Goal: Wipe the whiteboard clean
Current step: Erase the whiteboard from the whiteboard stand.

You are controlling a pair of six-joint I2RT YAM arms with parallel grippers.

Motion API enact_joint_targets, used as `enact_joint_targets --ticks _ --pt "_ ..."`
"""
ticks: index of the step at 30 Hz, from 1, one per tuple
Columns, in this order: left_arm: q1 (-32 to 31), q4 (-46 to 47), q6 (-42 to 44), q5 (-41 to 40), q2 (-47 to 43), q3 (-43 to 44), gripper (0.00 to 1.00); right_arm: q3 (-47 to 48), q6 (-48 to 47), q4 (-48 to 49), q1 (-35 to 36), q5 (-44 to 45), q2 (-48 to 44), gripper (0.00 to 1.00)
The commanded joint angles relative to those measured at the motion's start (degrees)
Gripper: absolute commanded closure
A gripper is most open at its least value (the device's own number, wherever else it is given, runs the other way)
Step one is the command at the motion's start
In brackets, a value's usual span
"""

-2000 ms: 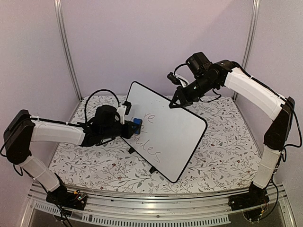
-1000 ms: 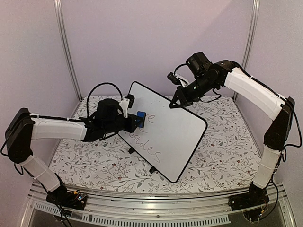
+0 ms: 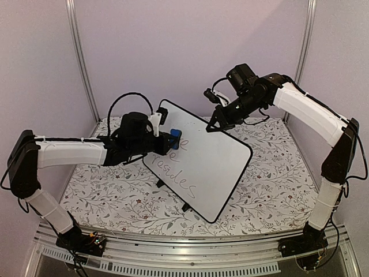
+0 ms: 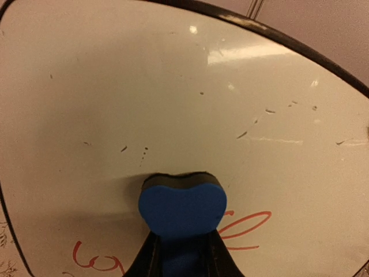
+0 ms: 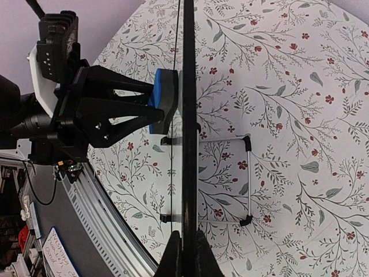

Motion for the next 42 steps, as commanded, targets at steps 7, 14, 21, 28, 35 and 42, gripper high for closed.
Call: enact_joint_targets --ticks 7,14,21,28,35,42 --pt "-1.73 2.97 -2.43 1.38 0.05 -7.14 1.00 -0.87 -5.54 -1.42 3.32 -4.42 -0.88 1.00" --pt "-1.84 3.61 -3.22 1.00 -1.37 -10.15 1.00 -0.83 -5.45 -1.38 3.28 -4.36 -1.00 1.00" --pt "-1.84 2.86 -2.30 0.85 -1.10 -7.84 1.00 -0.79 -5.45 -1.47 3.43 -4.34 -0.97 1.00" --pt "-1.80 0.38 0.06 0.84 0.31 -1.43 1.00 -0.79 -5.45 -1.40 3.43 -4.34 -0.92 1.00" --pt "-1.97 -0.21 0.10 1.50 0.92 0.18 1.00 -0.84 -5.45 -1.42 3.43 -4.25 -1.00 1.00" --pt "-2.58 1.62 -1.86 1.56 0.18 -5.13 1.00 -0.78 -5.47 -1.34 3.43 -4.25 -1.00 1.00"
